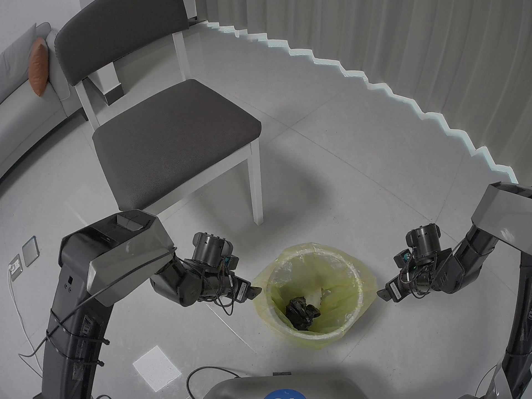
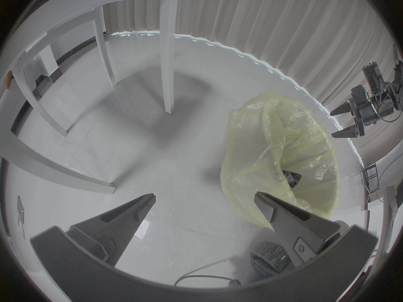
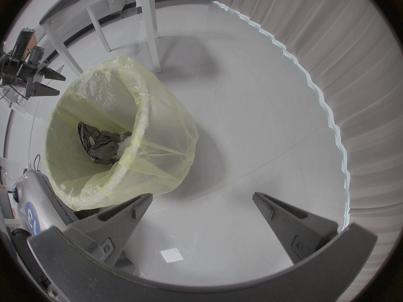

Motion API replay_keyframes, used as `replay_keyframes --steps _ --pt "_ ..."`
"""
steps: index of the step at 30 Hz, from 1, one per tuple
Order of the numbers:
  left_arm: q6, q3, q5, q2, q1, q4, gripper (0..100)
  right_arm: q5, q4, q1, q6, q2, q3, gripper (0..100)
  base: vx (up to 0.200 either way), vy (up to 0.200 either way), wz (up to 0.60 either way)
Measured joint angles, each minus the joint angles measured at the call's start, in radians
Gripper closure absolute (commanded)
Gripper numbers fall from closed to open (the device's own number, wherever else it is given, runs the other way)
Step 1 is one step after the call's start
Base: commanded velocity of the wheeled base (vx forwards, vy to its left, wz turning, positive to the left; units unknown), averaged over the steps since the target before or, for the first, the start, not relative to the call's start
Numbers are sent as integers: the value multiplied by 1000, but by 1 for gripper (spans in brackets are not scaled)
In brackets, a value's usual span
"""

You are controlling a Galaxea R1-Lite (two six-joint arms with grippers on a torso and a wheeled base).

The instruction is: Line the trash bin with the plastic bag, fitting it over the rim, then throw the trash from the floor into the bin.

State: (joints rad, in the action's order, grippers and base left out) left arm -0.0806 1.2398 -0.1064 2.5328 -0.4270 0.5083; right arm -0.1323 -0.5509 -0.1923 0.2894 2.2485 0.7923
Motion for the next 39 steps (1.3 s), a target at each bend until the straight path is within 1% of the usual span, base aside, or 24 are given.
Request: replay_keyframes --steps 2,5,11,13,17,20,23,29,35,39 --pt "-9 50 3 14 3 -57 0 3 0 1 5 1 7 0 0 0 0" --pt "-13 120 8 31 8 -106 0 10 0 2 9 4 16 0 0 0 0" --pt "-19 299 11 78 18 -243 0 22 1 4 13 16 37 0 0 0 0" --pt "-20 377 11 98 21 -295 0 24 1 4 13 23 42 0 0 0 0" --pt "-20 505 15 136 23 -363 0 25 1 4 13 32 48 0 0 0 0" --pt "-18 566 18 162 23 -388 0 26 1 5 14 38 50 0 0 0 0" --pt "-15 576 19 177 22 -396 0 27 4 5 15 45 53 0 0 0 0" --pt "-10 514 18 161 24 -378 0 27 11 1 21 79 101 0 0 0 0" --pt "-8 429 18 111 27 -327 0 26 60 -8 22 139 222 0 0 0 0" --pt "-6 370 17 64 33 -302 0 27 135 -13 22 194 345 0 0 0 0"
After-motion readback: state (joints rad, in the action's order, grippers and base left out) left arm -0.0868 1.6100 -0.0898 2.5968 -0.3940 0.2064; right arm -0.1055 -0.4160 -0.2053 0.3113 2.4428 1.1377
